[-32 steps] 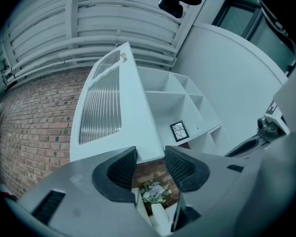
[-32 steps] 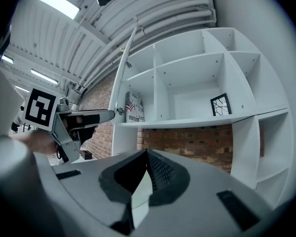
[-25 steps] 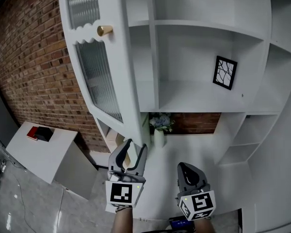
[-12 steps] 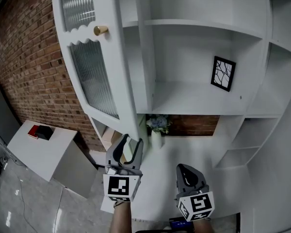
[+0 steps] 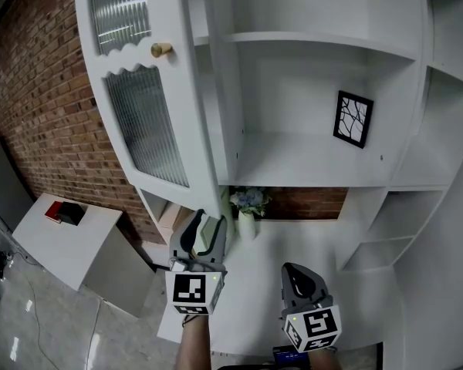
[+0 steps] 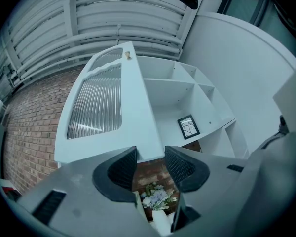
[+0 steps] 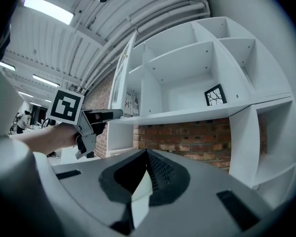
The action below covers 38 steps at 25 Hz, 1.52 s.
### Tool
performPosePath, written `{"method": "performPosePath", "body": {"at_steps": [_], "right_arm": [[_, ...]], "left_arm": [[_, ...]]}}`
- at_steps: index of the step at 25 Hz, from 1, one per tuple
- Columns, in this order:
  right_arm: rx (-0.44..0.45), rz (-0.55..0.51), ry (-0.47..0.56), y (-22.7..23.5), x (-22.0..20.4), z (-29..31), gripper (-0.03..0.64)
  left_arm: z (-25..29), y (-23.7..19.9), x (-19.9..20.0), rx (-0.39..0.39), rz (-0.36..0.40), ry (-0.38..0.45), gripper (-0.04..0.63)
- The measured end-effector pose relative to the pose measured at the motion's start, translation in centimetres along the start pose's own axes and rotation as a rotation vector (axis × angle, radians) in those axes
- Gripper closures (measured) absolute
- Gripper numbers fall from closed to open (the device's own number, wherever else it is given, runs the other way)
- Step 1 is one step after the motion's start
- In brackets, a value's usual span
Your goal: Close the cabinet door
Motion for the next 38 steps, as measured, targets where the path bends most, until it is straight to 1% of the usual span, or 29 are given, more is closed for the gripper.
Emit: {"method": "performPosePath", "body": {"at_steps": [16,38], "right_arm": [[-0.002,0.021,-0.018,3.2,-0.7,2.0,0.617],[-0.011,0.025,-0.021,4.3,-0.7,3.0,0.617]], "left_arm": [[3.4,0.4,-0.6,0.024,-0.005,0.004,0.421],[6.1,-0.1,-1.3,0.018,-0.002,-0.001,0.439]]}}
Point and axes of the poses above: the fingertips, and each gripper's own axes: z forward along the fingers, y to its right, x out of its top, the point moved 8 cm from there along -z, backward along the fingers, and after that the axes turned 3 degrees about -y, right-handed, at the moved point
